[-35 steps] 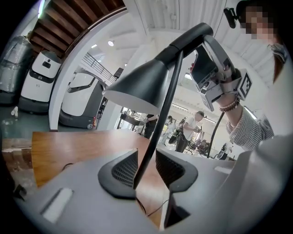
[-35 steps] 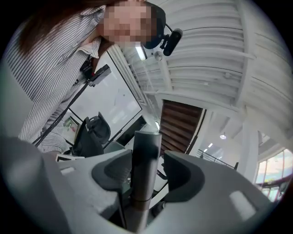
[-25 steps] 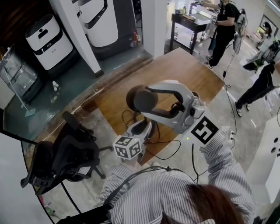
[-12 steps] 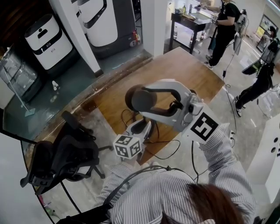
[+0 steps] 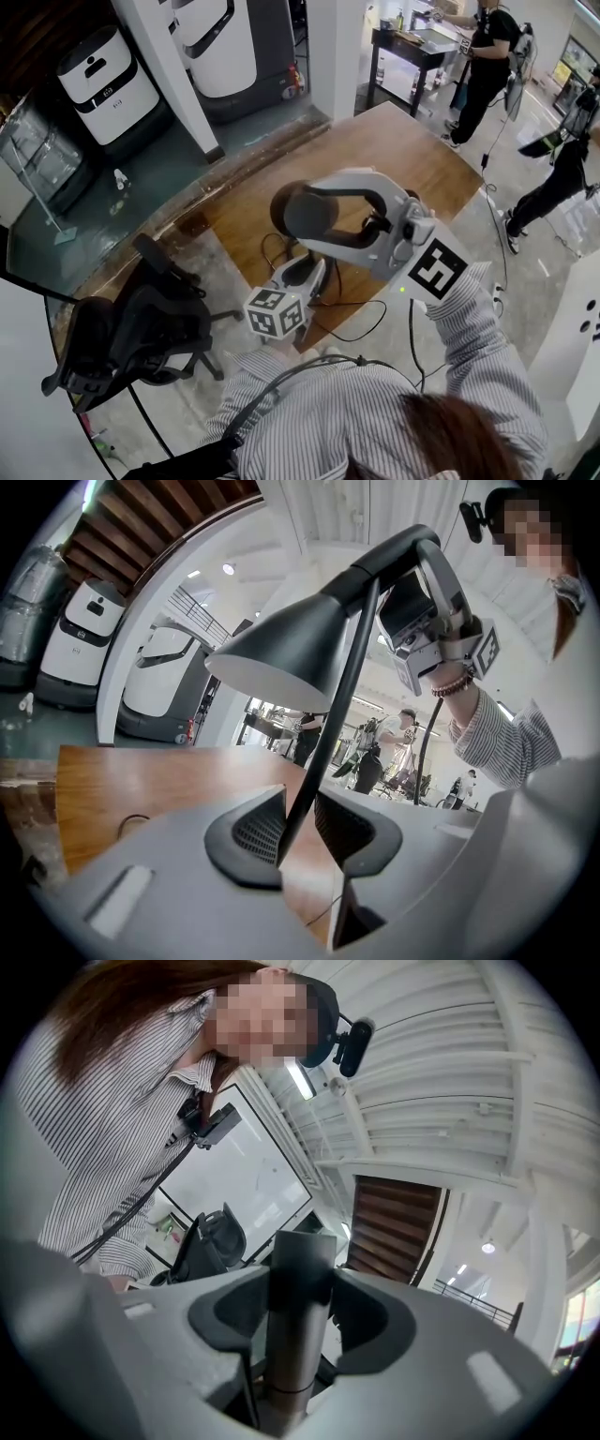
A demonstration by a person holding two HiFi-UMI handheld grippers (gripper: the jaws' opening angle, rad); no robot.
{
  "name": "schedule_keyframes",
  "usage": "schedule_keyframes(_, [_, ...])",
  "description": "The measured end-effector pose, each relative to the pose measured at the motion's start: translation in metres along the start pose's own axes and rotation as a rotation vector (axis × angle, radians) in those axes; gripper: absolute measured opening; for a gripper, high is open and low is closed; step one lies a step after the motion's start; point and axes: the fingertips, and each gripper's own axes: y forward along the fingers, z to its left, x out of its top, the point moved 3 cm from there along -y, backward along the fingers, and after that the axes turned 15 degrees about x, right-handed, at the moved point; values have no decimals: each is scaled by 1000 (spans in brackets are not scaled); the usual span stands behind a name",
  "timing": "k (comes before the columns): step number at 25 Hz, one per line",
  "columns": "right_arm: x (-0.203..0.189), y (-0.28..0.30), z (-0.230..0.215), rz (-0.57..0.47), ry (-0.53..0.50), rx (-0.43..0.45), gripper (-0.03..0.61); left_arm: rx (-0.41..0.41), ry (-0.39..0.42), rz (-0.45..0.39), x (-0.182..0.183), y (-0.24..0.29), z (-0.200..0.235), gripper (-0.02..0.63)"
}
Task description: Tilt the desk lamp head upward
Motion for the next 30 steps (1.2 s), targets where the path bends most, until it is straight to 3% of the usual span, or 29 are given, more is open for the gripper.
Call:
schedule_keyframes(11, [1, -4, 2, -1, -53, -38, 198, 6, -11, 3, 0, 1, -2, 101])
schedule_keyframes(22, [1, -1, 11, 61, -182, -76, 199, -2, -22, 17, 1, 3, -1, 101])
schedule_keyframes(30, [1, 1, 19, 73, -227, -144, 199, -10, -23, 31, 1, 3, -1, 103])
